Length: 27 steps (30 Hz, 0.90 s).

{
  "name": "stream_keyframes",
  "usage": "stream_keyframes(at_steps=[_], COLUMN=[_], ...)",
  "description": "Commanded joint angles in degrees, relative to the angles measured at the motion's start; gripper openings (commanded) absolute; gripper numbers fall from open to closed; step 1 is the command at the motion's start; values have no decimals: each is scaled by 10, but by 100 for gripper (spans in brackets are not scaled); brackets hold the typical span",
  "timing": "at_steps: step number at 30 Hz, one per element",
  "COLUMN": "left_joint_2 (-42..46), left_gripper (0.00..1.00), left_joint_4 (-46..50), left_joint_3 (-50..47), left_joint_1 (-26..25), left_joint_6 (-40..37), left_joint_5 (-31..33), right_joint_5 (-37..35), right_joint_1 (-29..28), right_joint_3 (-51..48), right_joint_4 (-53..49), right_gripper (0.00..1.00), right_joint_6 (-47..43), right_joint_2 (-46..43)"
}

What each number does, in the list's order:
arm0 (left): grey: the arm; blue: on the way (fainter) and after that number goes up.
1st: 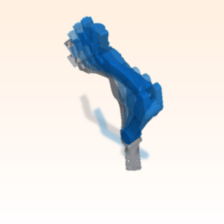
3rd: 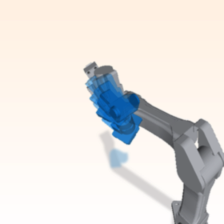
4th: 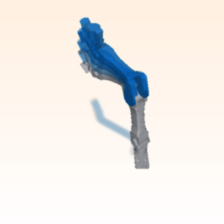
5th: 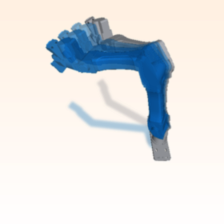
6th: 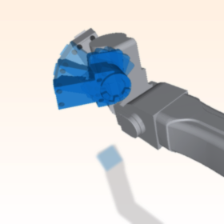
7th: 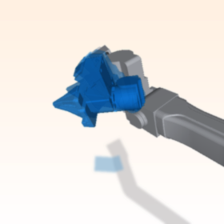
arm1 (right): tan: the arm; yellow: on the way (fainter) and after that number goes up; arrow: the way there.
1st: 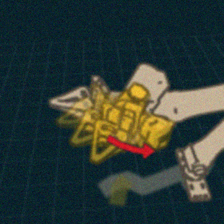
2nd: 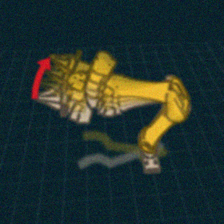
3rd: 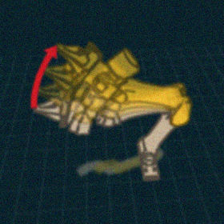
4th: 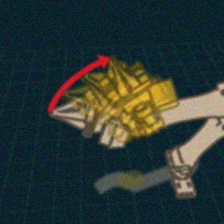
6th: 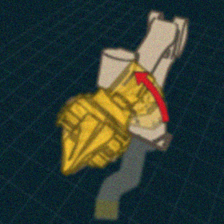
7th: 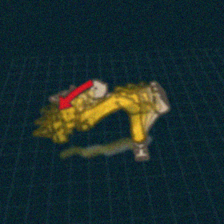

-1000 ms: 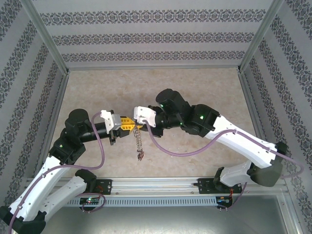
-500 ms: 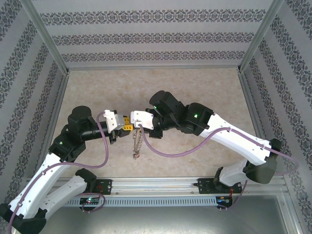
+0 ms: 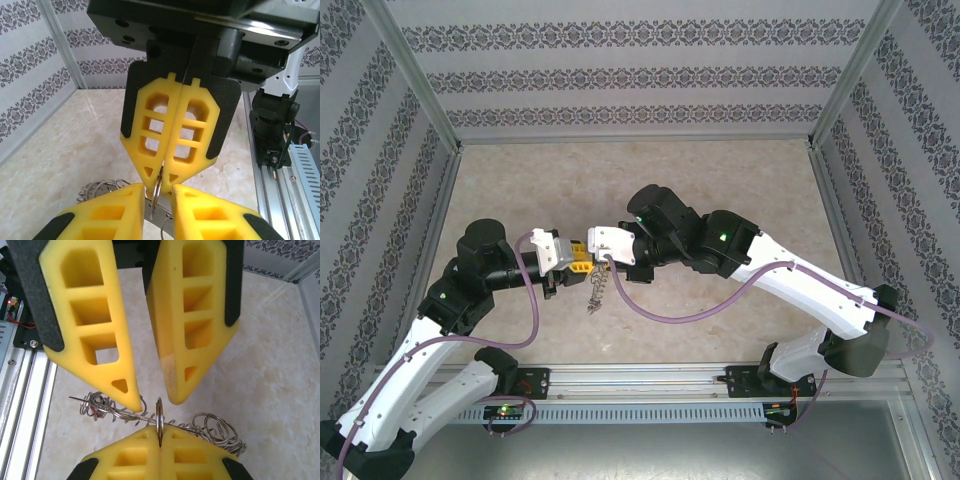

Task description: Put the keys on the keyring

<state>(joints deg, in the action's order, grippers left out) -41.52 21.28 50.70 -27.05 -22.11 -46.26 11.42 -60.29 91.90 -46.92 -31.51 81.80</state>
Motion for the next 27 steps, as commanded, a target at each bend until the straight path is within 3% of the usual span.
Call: stream_keyframes(at_steps=[1, 10, 13, 16, 21, 27], left_joint_2=[-4, -22, -22, -16, 7, 15], left_gripper=[22, 22, 0, 0, 0, 0], left_joint_4=[17, 11, 11, 9, -40, -159], left_joint_3=[0, 4, 4, 2, -14, -40], left_joint_1=[-8, -9, -10, -10, -10, -10], left_joint_6=[-7, -10, -9, -8, 23, 104], left_joint_5=[-2, -1, -3, -4, -22, -64], right_joint_5=[16, 32, 33, 33, 34, 35], right_joint_1=[-9, -11, -11, -10, -8, -2], right_joint_3=[21, 18, 18, 16, -7, -40], right_joint_4=[18, 23, 23, 23, 39, 59], right_gripper=[0, 0, 0, 0, 25, 26], right_joint_6=[-3, -1, 0, 1, 17, 39], right_joint_2=[-7, -5, -4, -4, -18, -40])
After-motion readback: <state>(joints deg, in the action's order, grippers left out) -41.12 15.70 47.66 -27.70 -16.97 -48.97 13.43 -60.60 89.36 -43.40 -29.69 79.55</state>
